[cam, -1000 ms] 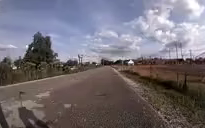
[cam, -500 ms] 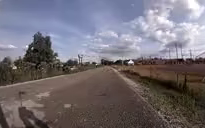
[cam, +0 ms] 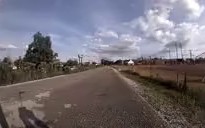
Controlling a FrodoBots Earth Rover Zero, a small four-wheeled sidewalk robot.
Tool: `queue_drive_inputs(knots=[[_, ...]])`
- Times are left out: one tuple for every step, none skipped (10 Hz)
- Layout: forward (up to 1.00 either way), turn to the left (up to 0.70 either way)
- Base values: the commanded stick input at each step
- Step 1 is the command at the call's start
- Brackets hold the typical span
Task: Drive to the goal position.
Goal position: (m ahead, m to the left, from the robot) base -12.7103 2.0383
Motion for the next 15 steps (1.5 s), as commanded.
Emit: queue_drive_inputs(knots=[[0.00,0.00],[-0.07,0.00],[-0.20,0.00],[-0.58,0.00],[-0.19,0.00],[-0.02,0.00],[0.00,0.00],[0.00,0.00],[0.00,0.00],[0.18,0.00],[0.36,0.00],[0.54,0.00],[0.70,0.35],[0.70,0.35],[0.70,0.35]])
